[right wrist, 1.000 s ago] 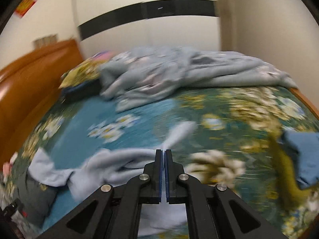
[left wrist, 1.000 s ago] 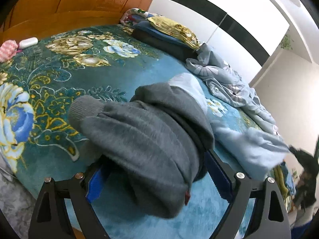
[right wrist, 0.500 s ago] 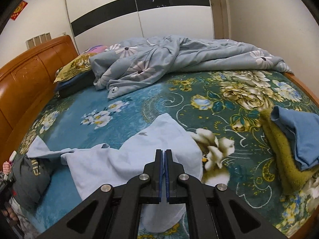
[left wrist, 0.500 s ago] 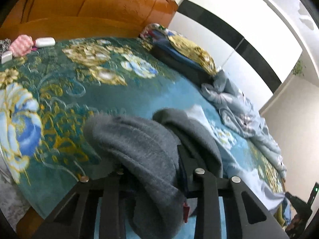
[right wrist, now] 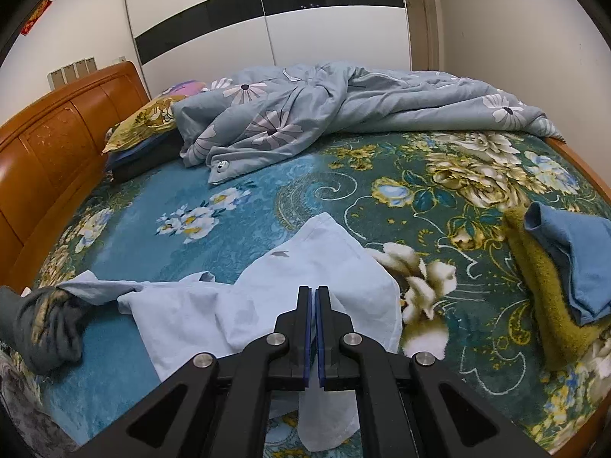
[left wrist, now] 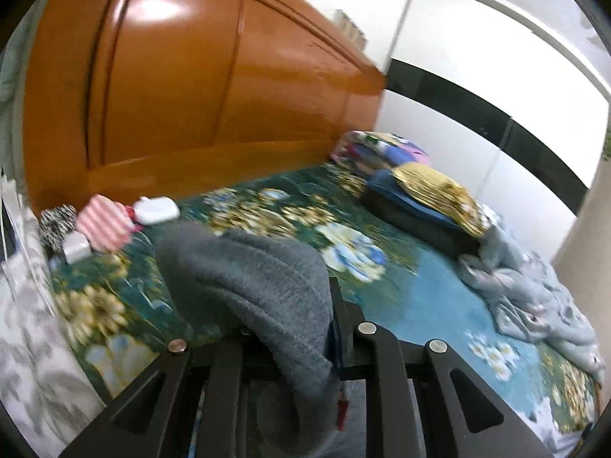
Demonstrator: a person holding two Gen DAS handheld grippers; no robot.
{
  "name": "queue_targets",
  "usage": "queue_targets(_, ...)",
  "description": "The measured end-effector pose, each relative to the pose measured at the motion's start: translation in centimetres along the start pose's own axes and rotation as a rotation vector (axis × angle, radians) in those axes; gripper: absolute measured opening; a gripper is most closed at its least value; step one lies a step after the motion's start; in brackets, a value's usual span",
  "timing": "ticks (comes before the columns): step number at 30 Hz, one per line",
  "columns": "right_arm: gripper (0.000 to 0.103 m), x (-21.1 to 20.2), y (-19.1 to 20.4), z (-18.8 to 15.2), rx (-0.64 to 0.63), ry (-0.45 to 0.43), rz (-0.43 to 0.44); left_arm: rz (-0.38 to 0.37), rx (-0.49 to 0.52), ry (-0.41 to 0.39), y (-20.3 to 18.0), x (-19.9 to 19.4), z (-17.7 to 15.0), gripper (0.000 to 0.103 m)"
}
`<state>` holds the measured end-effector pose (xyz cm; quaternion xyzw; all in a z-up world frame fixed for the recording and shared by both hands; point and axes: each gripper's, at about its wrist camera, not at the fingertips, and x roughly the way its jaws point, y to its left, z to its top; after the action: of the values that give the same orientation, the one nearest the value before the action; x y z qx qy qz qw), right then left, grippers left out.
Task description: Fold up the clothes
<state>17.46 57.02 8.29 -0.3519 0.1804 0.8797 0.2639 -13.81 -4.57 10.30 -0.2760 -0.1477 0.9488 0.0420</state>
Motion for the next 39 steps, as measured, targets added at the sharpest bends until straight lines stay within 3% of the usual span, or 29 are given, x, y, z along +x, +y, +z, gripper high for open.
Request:
queue_targets(5,0.002,0.2,0.6,0.5,-0.02,0.007,-0.008,0.153,0.015,-0.054,2.6,1.7,4.1,0.019)
queue_targets(8,0.002,0.6,0.9,0.4,-0.026,0.012,-0.007,0.162,0.079,-0.003,3.0,3.0,4.2,0.02)
queue_targets(11,0.003,1.2,1.2,0.1,-0.026,0.023,-0.002,0.125,0.162,0.099,2.7,4.7,1.7,0.022)
queue_targets(15,0.003,2.0,1.8,-0.4,-0.028,0.045,0.007,0.068,0.17,0.183,3.7,5.0,-2.7,0.03)
queue_targets(17,0.003,2.0,2.0,-0.5,-0.043,0.048,0.006,0.069,0.192,0.197,3.8,4.0,-4.7,0.045)
queue_targets(21,0.003,2.1,2.3,-0.8,-0.072,0.052,-0.001,0.089,0.26,0.194,3.4,0.7,-8.8,0.062)
queue_targets(29,0.003,3.1,3.3,-1.9,-0.074,0.086,0.02,0.04,0.392,0.183,-1.3,-2.9,-14.4,0.07)
queue_targets(33,0.003,3.3,3.5,-2.5,-0.08,0.095,0.025,0.122,0.356,0.181,-1.2,-3.5,-16.3,0.07)
queue_targets(36,0.004,3.4,3.4,-2.6,-0.075,0.096,0.029,0.15,0.271,0.2,0.5,-4.2,-17.6,0.07)
queue_targets(39,0.004,3.6,3.6,-2.6,-0.081,0.099,0.03,0.09,0.256,0.233,0.2,-5.1,-18.9,0.07)
